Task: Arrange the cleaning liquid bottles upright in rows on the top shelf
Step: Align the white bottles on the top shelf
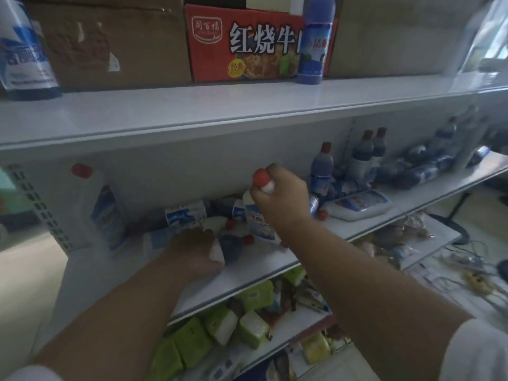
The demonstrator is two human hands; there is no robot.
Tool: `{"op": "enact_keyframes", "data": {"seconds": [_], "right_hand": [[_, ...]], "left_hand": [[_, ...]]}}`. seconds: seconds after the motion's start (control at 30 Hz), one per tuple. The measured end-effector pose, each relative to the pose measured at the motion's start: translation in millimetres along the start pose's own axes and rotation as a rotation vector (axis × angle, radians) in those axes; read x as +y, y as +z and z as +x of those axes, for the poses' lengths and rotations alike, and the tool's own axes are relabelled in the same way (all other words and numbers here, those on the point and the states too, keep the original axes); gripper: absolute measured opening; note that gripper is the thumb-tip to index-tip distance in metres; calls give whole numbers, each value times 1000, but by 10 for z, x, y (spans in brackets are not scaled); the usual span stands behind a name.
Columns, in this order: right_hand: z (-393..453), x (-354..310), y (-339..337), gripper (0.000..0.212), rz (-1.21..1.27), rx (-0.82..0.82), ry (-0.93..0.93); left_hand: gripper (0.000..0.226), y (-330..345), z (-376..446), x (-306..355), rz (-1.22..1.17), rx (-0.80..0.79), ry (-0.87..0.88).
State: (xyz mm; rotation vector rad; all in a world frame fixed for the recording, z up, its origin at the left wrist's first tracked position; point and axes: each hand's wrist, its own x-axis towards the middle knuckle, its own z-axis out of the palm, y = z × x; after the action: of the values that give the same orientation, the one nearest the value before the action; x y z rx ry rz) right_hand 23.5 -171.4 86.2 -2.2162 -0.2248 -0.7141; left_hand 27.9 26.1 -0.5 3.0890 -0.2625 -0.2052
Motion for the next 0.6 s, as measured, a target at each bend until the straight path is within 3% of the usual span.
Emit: {"op": "enact_keyframes", "data": {"seconds": [0.23,0.33,0.43,0.47,0.6], "right_hand": [[-658,-401,-265,29,-61,211,63],[-890,-561,-472,23,-73,224,83],[-1028,-738,-682,20,-89,207,79],[-1056,-789,-758,20,-94,204,77],[-1003,-1029,-1219,14,-82,209,51]], "left_hand": [[91,-55,-333,82,-160,-77,87],[74,-95,-539,137,-112,-57,109],[37,-155,-789,183,-48,-66,220],[34,-170,-882,196,-57,-78,220],[71,-368,-1084,305,-139,7,169]]}}
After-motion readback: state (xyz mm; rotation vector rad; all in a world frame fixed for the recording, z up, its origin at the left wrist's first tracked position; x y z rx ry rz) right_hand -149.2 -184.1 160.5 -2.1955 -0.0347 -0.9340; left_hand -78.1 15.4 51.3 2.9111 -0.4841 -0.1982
